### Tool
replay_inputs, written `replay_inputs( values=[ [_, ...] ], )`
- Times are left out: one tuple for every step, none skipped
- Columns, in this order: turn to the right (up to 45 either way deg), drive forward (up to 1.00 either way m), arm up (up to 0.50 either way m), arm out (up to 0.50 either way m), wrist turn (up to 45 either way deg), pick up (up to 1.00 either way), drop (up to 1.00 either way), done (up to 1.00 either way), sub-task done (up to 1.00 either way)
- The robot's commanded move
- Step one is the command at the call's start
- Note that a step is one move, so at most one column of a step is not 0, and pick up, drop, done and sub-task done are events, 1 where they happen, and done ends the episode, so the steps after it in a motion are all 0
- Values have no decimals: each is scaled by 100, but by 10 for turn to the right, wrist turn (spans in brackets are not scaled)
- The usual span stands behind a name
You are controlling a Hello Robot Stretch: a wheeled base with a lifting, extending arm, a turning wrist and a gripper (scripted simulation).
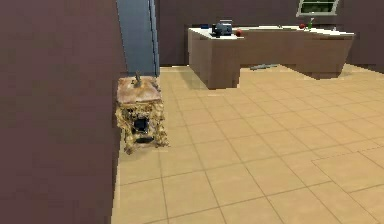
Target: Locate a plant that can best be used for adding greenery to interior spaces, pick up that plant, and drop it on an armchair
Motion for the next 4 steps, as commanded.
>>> replay_inputs(
  values=[
    [0,0,0,0,90,0,0,0,0],
    [0,0,-30,0,0,0,0,0,0],
    [0,0,0,0,0,100,0,0,0],
    [0,0,10,0,0,0,0,0,0]
  ],
)
